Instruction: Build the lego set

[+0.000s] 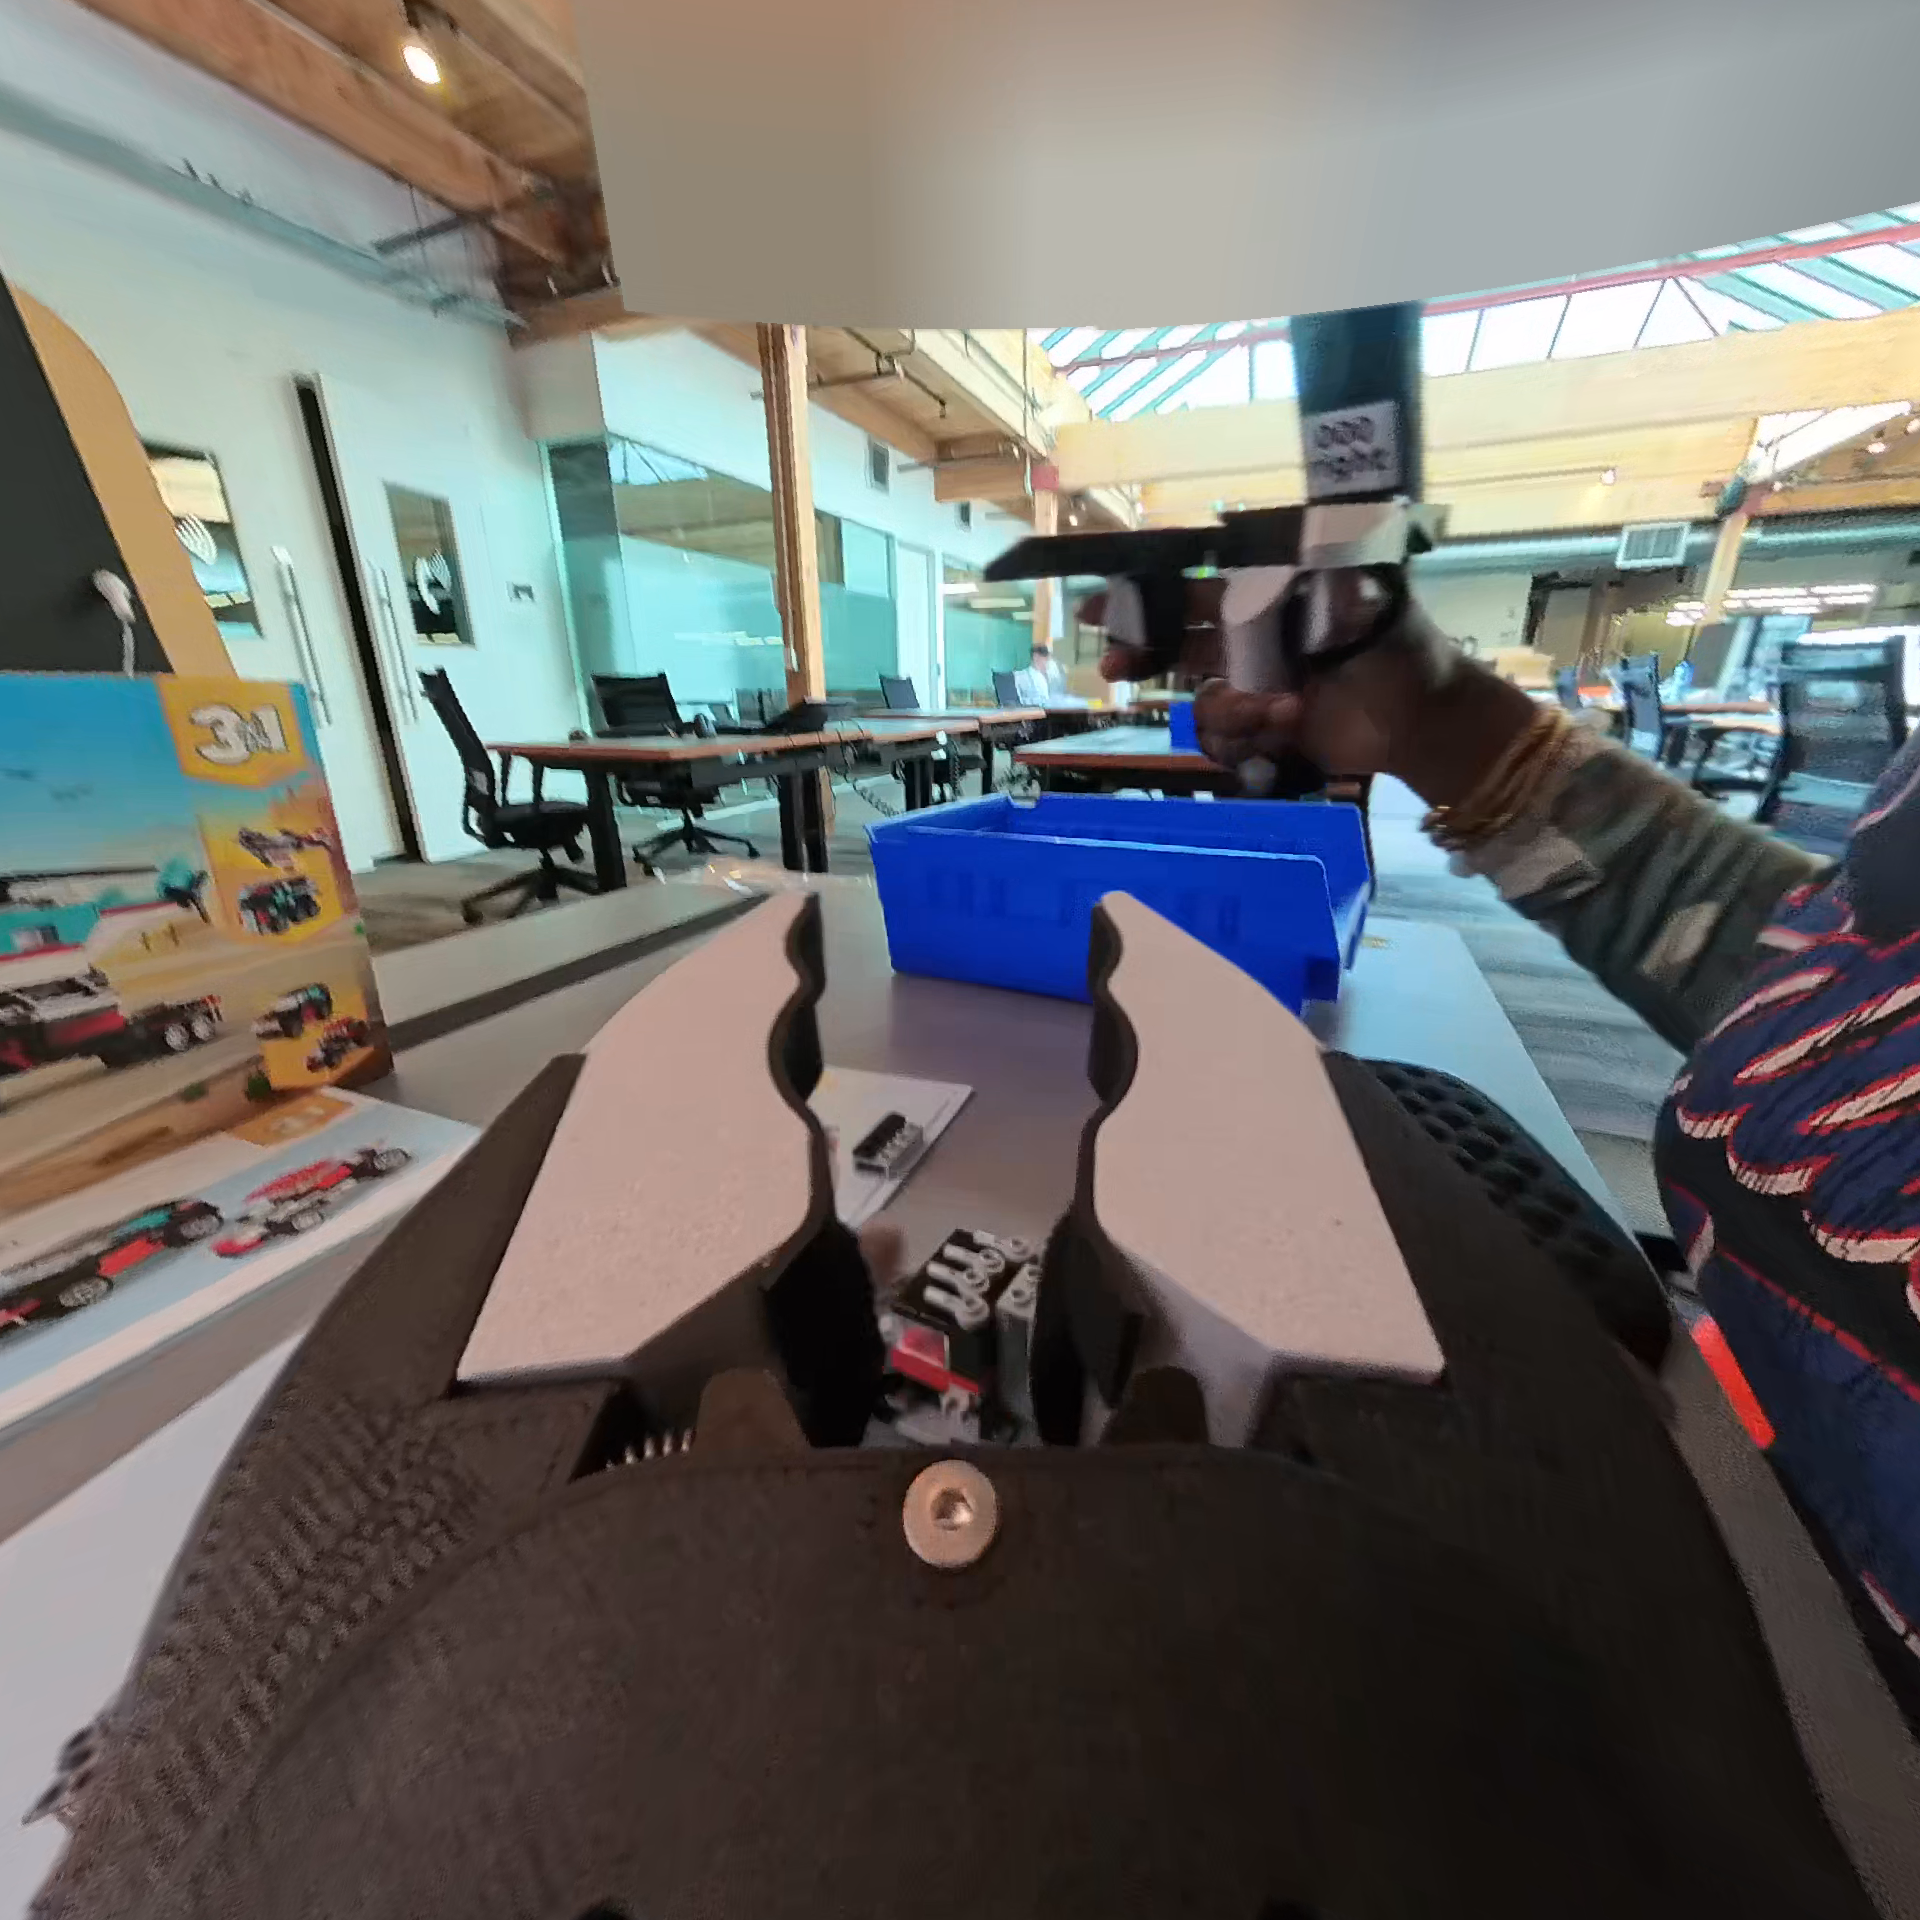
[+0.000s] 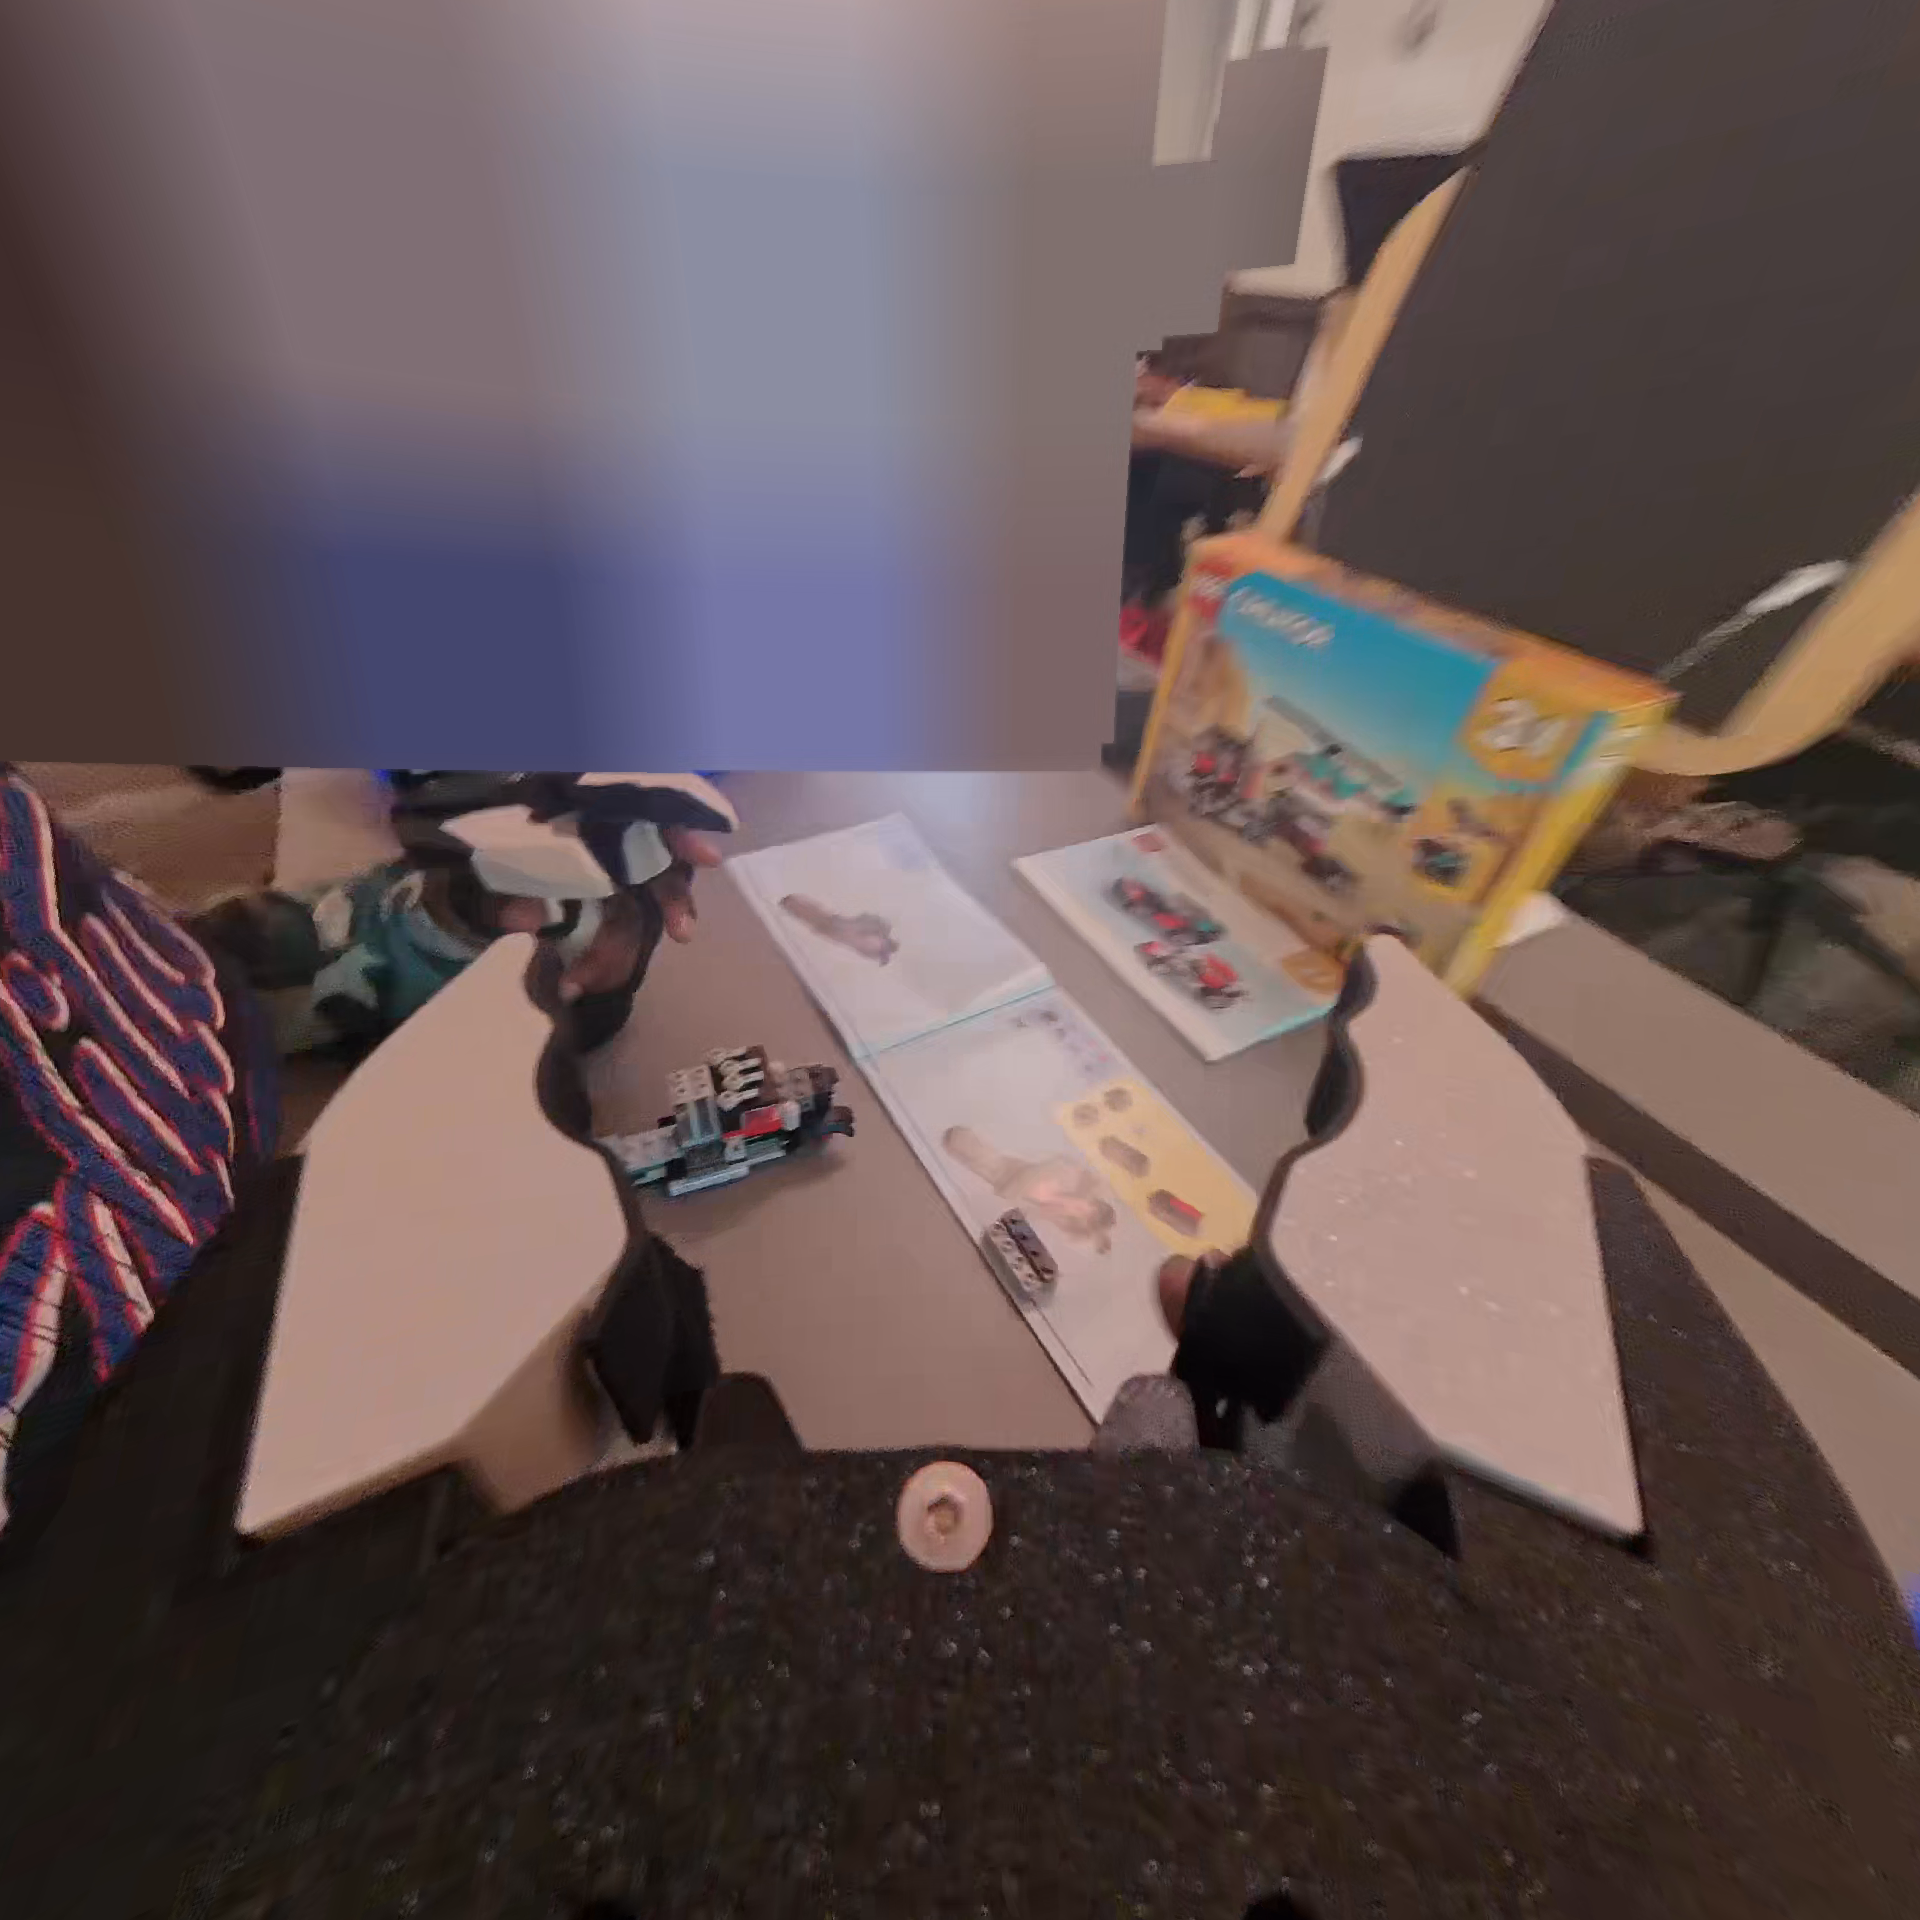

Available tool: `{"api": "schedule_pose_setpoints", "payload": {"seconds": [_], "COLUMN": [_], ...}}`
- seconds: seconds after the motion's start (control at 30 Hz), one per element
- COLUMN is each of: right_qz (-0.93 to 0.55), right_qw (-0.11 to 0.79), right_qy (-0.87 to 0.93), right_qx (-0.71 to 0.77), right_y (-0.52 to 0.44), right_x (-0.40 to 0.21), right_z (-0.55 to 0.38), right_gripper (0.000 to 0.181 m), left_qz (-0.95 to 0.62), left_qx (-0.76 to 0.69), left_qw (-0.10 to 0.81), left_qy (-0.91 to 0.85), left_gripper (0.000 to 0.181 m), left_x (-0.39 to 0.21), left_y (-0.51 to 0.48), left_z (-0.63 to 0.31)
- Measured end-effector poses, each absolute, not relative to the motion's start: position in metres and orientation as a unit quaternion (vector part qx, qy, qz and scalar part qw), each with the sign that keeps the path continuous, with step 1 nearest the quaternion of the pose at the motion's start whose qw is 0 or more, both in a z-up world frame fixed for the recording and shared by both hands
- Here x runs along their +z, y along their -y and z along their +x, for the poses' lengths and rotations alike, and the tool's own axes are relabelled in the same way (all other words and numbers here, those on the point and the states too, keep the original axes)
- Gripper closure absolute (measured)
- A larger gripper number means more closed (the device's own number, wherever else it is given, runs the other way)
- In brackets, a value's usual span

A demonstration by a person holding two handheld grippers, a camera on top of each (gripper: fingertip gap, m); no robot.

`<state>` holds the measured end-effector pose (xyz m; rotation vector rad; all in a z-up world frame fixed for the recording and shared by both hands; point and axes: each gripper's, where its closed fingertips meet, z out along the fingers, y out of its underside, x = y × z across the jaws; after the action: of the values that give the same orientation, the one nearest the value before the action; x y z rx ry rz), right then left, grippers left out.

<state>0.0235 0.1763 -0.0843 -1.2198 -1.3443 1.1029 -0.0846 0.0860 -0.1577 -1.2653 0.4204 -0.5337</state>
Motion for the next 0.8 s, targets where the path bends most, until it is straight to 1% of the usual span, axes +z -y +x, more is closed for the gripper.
{"api": "schedule_pose_setpoints", "payload": {"seconds": [0.03, 0.07, 0.13, 0.2, 0.23, 0.3, 0.4, 0.43, 0.5, 0.53, 0.57, 0.6, 0.63, 0.73, 0.8], "right_qz": [-0.509, -0.518, -0.538, -0.536, -0.528, -0.521, -0.562, -0.586, -0.627, -0.645, -0.659, -0.669, -0.677, -0.686, -0.678], "right_qw": [0.512, 0.533, 0.576, 0.622, 0.645, 0.686, 0.699, 0.693, 0.672, 0.661, 0.647, 0.626, 0.597, 0.580, 0.583], "right_qy": [0.532, 0.513, 0.468, 0.422, 0.406, 0.371, 0.338, 0.335, 0.348, 0.352, 0.364, 0.387, 0.418, 0.421, 0.428], "right_qx": [0.444, 0.429, 0.401, 0.385, 0.375, 0.347, 0.285, 0.255, 0.185, 0.150, 0.121, 0.106, 0.106, 0.128, 0.133], "right_y": [-0.181, -0.186, -0.202, -0.214, -0.217, -0.226, -0.245, -0.254, -0.268, -0.275, -0.279, -0.279, -0.275, -0.279, -0.282], "right_x": [-0.074, -0.067, -0.056, -0.045, -0.041, -0.036, -0.048, -0.058, -0.079, -0.088, -0.097, -0.108, -0.119, -0.134, -0.139], "right_z": [0.041, 0.060, 0.100, 0.139, 0.157, 0.190, 0.230, 0.243, 0.265, 0.276, 0.284, 0.289, 0.290, 0.290, 0.288], "right_gripper": [0.035, 0.034, 0.034, 0.034, 0.034, 0.034, 0.035, 0.039, 0.060, 0.074, 0.095, 0.132, 0.180, 0.180, 0.177], "left_qz": [-0.568, -0.554, -0.516, -0.499, -0.498, -0.497, -0.499, -0.498, -0.498, -0.500, -0.502, -0.504, -0.505, -0.513, -0.516], "left_qx": [-0.239, -0.237, -0.247, -0.254, -0.247, -0.218, -0.176, -0.168, -0.162, -0.161, -0.161, -0.160, -0.161, -0.161, -0.159], "left_qw": [0.764, 0.775, 0.798, 0.809, 0.812, 0.821, 0.830, 0.833, 0.837, 0.837, 0.836, 0.836, 0.835, 0.831, 0.829], "left_qy": [-0.190, -0.189, -0.189, -0.179, -0.176, -0.178, -0.178, -0.172, -0.158, -0.153, -0.150, -0.149, -0.149, -0.146, -0.142], "left_gripper": [0.125, 0.115, 0.081, 0.061, 0.054, 0.048, 0.045, 0.046, 0.046, 0.046, 0.047, 0.048, 0.049, 0.051, 0.053], "left_x": [-0.153, -0.148, -0.136, -0.130, -0.129, -0.130, -0.132, -0.132, -0.133, -0.135, -0.137, -0.139, -0.140, -0.144, -0.146], "left_y": [-0.085, -0.083, -0.076, -0.074, -0.075, -0.077, -0.080, -0.081, -0.083, -0.084, -0.086, -0.087, -0.088, -0.093, -0.095], "left_z": [-0.086, -0.087, -0.086, -0.089, -0.092, -0.096, -0.101, -0.104, -0.109, -0.111, -0.112, -0.112, -0.112, -0.113, -0.115]}}
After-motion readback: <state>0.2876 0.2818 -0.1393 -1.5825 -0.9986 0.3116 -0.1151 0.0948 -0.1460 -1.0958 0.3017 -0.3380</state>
